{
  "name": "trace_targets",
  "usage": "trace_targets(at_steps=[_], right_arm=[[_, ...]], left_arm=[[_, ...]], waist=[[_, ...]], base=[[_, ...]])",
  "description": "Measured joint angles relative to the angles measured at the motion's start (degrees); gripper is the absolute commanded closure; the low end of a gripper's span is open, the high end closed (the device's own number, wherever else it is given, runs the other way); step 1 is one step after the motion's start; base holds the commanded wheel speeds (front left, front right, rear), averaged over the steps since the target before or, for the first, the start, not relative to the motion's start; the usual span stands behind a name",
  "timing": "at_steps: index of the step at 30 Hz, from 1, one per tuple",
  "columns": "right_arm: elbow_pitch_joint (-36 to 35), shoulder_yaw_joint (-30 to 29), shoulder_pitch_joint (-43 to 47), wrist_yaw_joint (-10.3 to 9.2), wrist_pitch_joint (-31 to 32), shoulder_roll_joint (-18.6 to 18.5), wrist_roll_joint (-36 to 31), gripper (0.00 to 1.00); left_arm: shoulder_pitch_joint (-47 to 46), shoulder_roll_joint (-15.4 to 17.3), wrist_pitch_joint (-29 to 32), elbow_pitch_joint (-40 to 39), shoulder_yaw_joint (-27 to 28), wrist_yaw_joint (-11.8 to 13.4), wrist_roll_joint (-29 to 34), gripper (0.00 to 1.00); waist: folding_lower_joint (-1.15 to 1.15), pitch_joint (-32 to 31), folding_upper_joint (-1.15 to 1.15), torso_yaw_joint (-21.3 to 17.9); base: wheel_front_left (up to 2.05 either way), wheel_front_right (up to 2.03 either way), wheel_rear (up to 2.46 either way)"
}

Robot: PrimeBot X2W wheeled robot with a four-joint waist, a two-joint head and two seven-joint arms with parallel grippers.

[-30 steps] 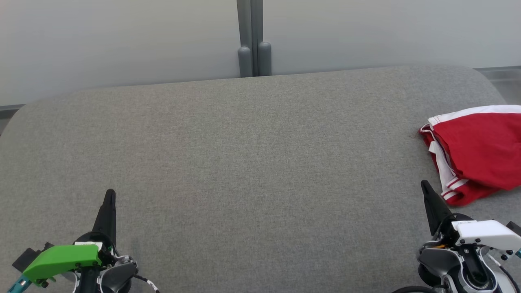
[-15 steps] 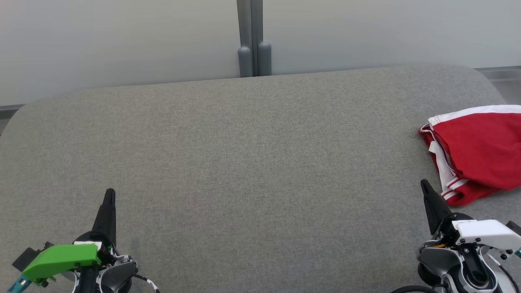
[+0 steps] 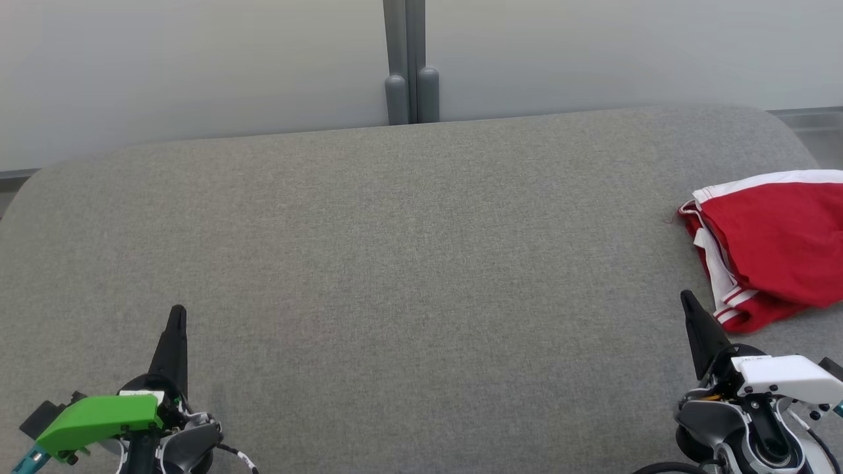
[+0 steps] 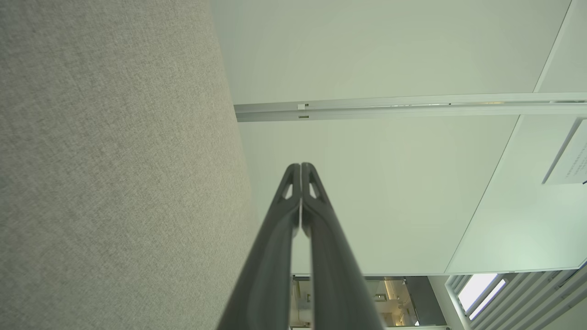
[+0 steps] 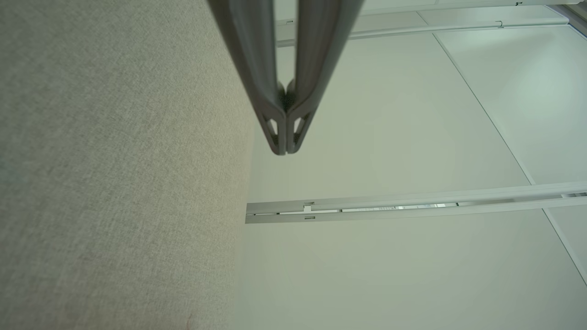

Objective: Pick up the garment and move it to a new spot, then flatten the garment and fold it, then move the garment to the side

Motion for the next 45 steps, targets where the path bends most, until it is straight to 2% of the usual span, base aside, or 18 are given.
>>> trace_targets(at_steps=[45], right_arm=[[0.00, 0.00, -0.01, 0.00, 0.00, 0.00, 0.00, 1.00]], left_arm=[[-0.02, -0.16, 0.23, 0.00, 0.26, 0.00, 0.20, 1.00]], waist=[[0.00, 0.00, 0.00, 0.00]], base=[[0.00, 0.00, 0.00]])
